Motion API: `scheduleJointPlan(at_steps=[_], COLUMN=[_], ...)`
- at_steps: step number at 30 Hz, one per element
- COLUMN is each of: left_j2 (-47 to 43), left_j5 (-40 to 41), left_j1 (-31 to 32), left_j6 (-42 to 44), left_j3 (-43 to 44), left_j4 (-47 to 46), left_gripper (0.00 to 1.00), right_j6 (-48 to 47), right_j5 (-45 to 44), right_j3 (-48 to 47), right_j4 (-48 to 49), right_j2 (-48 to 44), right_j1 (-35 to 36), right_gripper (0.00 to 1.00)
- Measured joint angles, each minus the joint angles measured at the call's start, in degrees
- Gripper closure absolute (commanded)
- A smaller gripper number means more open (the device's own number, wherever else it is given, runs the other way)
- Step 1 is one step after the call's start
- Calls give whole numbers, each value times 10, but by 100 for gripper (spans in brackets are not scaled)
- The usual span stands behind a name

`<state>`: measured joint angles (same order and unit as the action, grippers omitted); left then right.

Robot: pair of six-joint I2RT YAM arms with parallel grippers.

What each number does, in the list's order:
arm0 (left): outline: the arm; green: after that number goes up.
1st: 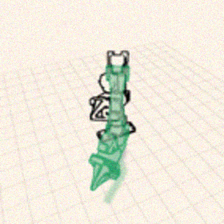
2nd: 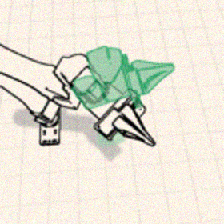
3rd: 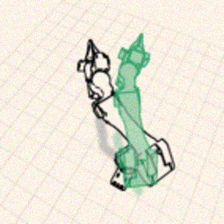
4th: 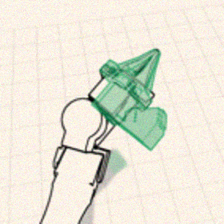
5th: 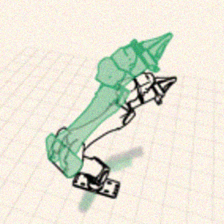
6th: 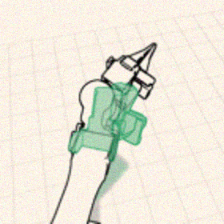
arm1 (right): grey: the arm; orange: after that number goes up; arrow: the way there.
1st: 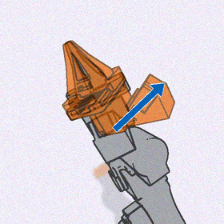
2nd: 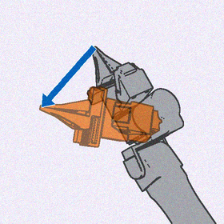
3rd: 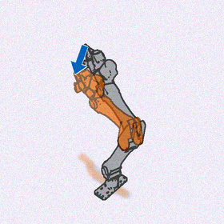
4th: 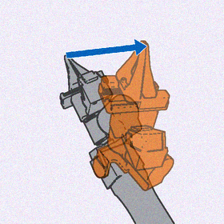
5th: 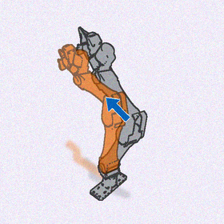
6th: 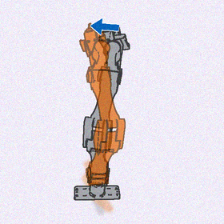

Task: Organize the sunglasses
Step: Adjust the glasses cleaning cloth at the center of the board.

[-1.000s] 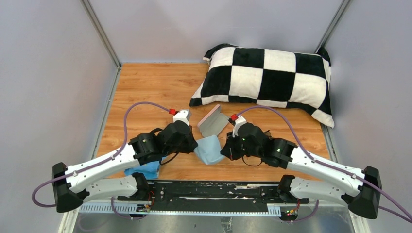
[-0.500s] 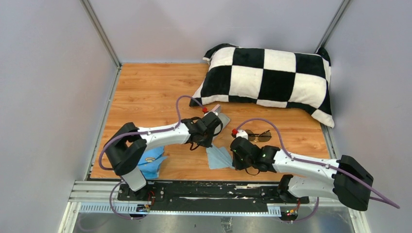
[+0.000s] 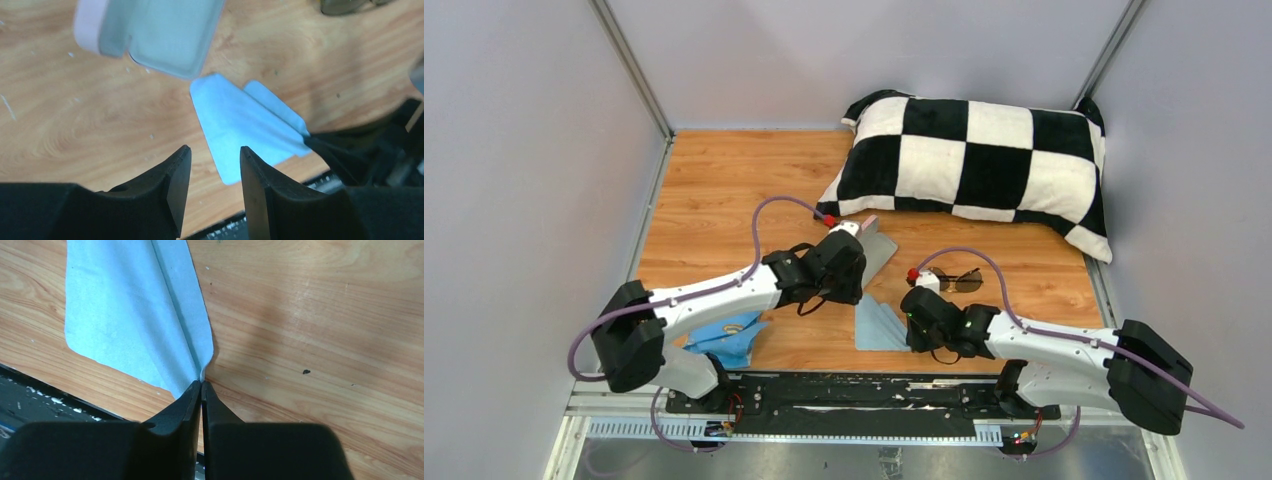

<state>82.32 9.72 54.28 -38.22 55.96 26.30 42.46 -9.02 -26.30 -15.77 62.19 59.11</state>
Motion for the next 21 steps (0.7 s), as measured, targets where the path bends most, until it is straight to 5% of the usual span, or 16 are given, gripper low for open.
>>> scheduleJointPlan(at_steps=[7,15,21], left_j2=[-32,19,52], left_j5=[-8,-20,-23], left_j1=[76,97,99], left_j6=[-92,-157,-176], left_j3=[-81,-136,-126], left_j4=[-23,-73,-109], left_gripper=[52,58,72], right_j6=[3,-2,-3], right_j5=[-1,-30,-35], right_j3=[0,0,0], right_j4=[-5,-23,-35], right_j2=[-7,-36,-43], right_j1=[0,-7,-9], right_gripper=[65,64,64])
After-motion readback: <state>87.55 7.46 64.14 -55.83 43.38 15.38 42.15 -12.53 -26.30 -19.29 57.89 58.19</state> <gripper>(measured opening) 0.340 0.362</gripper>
